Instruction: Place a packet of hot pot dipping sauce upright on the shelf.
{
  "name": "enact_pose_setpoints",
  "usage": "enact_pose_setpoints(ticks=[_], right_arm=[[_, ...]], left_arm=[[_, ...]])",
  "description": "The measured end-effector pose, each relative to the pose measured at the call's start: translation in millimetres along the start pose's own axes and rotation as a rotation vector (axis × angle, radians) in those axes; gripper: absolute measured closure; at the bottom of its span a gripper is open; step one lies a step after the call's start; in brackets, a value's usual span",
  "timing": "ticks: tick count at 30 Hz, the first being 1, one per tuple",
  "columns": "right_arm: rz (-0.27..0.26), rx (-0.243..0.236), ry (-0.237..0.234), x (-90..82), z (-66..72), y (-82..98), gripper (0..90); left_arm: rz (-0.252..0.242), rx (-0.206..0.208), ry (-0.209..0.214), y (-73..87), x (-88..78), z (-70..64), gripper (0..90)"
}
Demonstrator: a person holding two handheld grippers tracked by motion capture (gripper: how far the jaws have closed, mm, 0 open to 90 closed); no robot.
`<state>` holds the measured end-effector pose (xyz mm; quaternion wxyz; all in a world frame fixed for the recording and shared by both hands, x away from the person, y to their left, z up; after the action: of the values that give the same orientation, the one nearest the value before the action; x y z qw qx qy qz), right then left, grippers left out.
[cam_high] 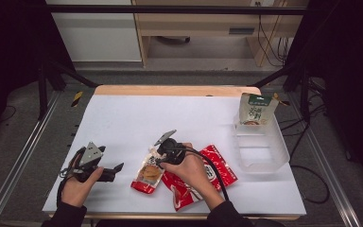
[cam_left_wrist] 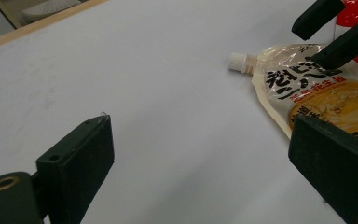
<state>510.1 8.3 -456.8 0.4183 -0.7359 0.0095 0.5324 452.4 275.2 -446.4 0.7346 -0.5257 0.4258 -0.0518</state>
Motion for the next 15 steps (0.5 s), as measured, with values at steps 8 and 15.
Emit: enact_pose_setpoints(ticks=[8,15], right_arm=[[0.011,0.033,0.006,4.6,-2.8,3.5,45.6],[-0.016,0.093,-0.023,8.4,-5.6,13.2,45.3]], left_arm=[[0.004,0.005,0.0,0.1,0.5,-0.2,6.9],[0.008,0.008,0.0,-0.4,0.9,-1.2,6.9]])
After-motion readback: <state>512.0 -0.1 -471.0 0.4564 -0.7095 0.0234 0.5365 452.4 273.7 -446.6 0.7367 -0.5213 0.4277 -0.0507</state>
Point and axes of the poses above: each handheld gripper's, and its own axes: x roughly forward along the jaws, y roughly out of its underside, z roughly to its left, the point moved 1 cm from there along x, roughly forward along the jaws, and after that the axes turned 4 degrees about y, right-handed, at the moved point
